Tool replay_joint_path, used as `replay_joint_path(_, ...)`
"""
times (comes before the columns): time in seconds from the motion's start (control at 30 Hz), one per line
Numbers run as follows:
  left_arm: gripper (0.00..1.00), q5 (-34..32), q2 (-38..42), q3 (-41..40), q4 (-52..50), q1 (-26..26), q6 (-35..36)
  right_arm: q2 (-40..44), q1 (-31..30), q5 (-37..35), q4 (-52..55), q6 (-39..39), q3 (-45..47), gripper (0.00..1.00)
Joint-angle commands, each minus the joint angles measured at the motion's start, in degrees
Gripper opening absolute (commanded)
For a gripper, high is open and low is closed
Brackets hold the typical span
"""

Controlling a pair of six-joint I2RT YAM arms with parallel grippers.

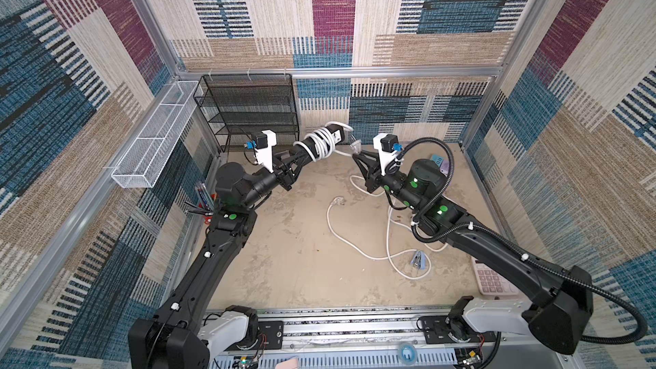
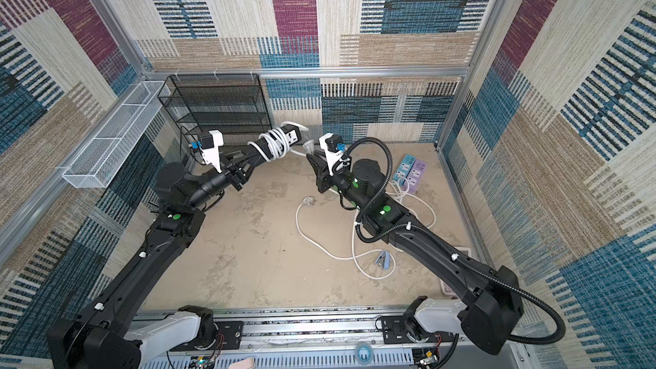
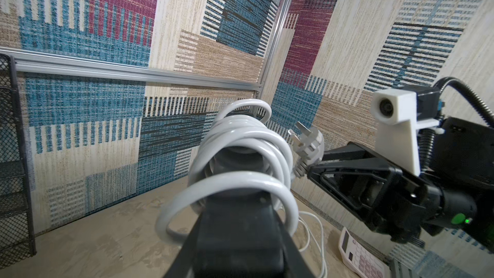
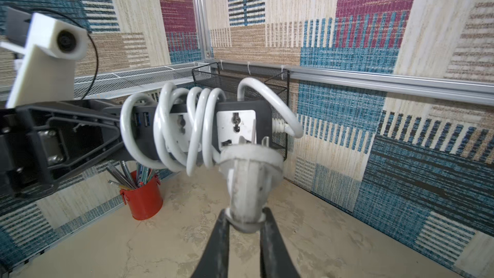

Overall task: Unwrap the cord wrapped around the power strip
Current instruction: Remove the plug from the power strip, then unwrap the power cord from the power strip.

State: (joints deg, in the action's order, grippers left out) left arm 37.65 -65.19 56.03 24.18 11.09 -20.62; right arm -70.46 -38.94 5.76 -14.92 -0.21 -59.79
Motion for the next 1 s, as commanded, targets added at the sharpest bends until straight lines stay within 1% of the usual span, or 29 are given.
replay_joint_path(0.0,0.0,-5.02,-0.62,0.78,2.37,-0.8,-0.3,3.27,-0.34,13.33,-11.84,-1.87,5.87,0.04)
replay_joint_path(0.03,0.0,-4.95,-0.86,0.98,2.59,-0.81,-0.65,3.39,-0.92,14.66,-12.01,-3.35,6.84,0.05)
replay_joint_path(0.1,0.0,-2.67,-1.32,1.4,3.25,-0.9,-1.32,2.11,-1.9,15.32,-9.98,-6.22,7.49,0.05)
replay_joint_path(0.2,0.0,-0.92,-2.09,2.39,3.67,-0.9,-2.13,-0.53,-1.93,15.87,-8.9,-7.52,7.81,0.07)
replay_joint_path(0.33,0.0,1.5,-3.87,4.7,4.46,-0.9,-3.54,-4.27,-1.93,17.52,-10.22,-7.07,7.93,0.16)
replay_joint_path(0.37,0.0,2.1,-4.35,5.38,4.75,-0.9,-3.96,-4.99,-1.93,17.9,-10.86,-6.74,8.0,0.21)
replay_joint_path(0.43,0.0,2.94,-5.06,6.39,5.14,-0.9,-4.51,-5.74,-1.93,18.08,-12.4,-5.99,8.56,0.39)
replay_joint_path(0.5,0.0,3.76,-5.38,7.04,5.17,-0.94,-4.49,-5.19,-1.82,17.25,-13.57,-5.34,9.43,0.66)
replay_joint_path(0.57,0.0,4.3,-5.37,7.11,5.1,-0.94,-4.49,-3.83,-1.22,16.97,-14.02,-5.04,10.65,0.87)
replay_joint_path(0.6,0.0,4.52,-5.34,7.16,5.2,-0.9,-4.46,-3.01,-0.68,17.55,-14.13,-4.59,11.19,0.94)
replay_joint_path(0.63,0.0,4.99,-5.38,7.12,5.32,-0.95,-4.45,-2.06,0.37,18.11,-13.79,-3.96,11.72,1.0)
replay_joint_path(0.83,0.0,5.83,-5.17,7.4,5.43,-1.02,-4.58,4.08,8.07,22.11,-13.27,-0.06,15.83,0.98)
replay_joint_path(0.97,0.0,7.59,-5.54,8.64,5.36,-1.02,-5.68,5.14,12.76,25.13,-12.96,0.93,16.08,0.99)
